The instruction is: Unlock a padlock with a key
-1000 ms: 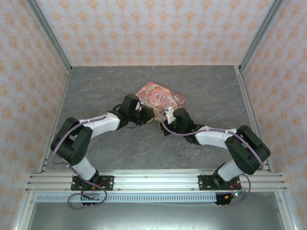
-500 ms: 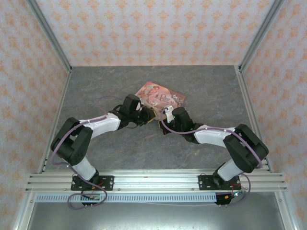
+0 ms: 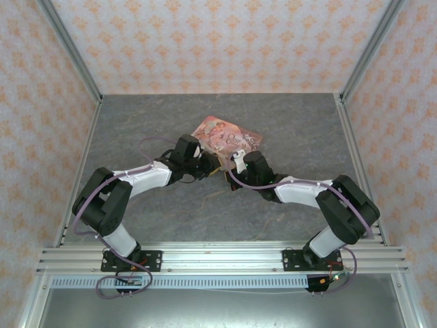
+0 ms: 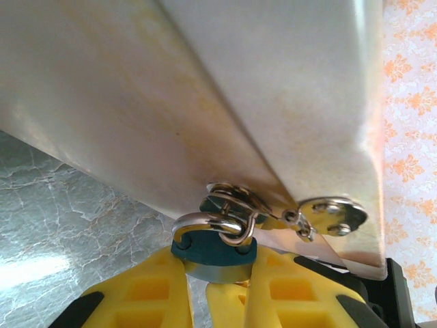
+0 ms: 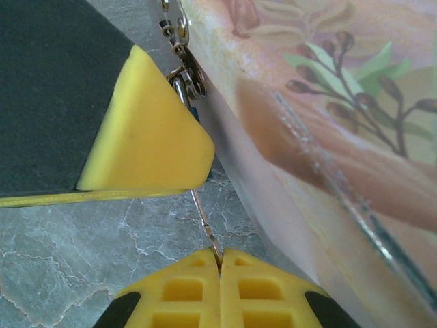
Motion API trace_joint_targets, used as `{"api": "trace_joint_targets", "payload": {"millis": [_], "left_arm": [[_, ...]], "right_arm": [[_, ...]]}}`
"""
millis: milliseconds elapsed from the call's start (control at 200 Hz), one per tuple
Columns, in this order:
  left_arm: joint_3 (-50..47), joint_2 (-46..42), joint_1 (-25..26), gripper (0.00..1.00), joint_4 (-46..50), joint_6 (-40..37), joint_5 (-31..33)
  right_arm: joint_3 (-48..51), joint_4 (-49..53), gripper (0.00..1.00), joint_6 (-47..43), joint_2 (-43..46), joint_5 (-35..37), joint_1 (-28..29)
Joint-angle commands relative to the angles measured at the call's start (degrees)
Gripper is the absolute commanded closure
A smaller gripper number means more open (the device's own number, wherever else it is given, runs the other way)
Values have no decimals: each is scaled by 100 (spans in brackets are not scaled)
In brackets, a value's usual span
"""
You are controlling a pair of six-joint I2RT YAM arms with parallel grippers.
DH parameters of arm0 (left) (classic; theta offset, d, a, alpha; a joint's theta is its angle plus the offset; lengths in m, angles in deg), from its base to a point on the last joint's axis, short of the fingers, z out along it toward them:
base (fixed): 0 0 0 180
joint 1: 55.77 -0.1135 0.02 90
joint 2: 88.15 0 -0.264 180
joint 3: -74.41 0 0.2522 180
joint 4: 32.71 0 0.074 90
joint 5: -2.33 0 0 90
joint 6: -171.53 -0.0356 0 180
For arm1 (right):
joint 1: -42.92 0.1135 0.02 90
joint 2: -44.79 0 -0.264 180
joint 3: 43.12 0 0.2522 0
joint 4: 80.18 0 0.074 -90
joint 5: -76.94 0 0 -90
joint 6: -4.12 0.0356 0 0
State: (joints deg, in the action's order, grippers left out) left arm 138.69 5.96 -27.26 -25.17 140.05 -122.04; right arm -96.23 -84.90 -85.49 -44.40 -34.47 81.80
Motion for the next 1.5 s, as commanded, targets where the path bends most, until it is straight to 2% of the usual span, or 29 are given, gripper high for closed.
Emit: {"api": "trace_joint_targets", "payload": {"millis": [0,175,631,841,1246,1496], "left_arm": [[-6,-147,190,81,-133,-12,-439],[1,-148,198,81,-142,1,-448],[1,-129,234,81,-155,58,-458],[-7,-101,252,81,-258,159,-474],[-32,27,335,81,-571,429,-498],[-27,65,340,80,-588,414,-433]], "right_arm": [[-326,-57,100,58,-108,258,-2],[-365,72,100,56,-143,471,-1],[-177,-1094,100,258,-119,-123,-2],[-336,-1100,100,80,-221,52,6],[-606,-2019,100,669,-486,-134,-2],[-436,-1967,100,729,-543,-78,-2]]}}
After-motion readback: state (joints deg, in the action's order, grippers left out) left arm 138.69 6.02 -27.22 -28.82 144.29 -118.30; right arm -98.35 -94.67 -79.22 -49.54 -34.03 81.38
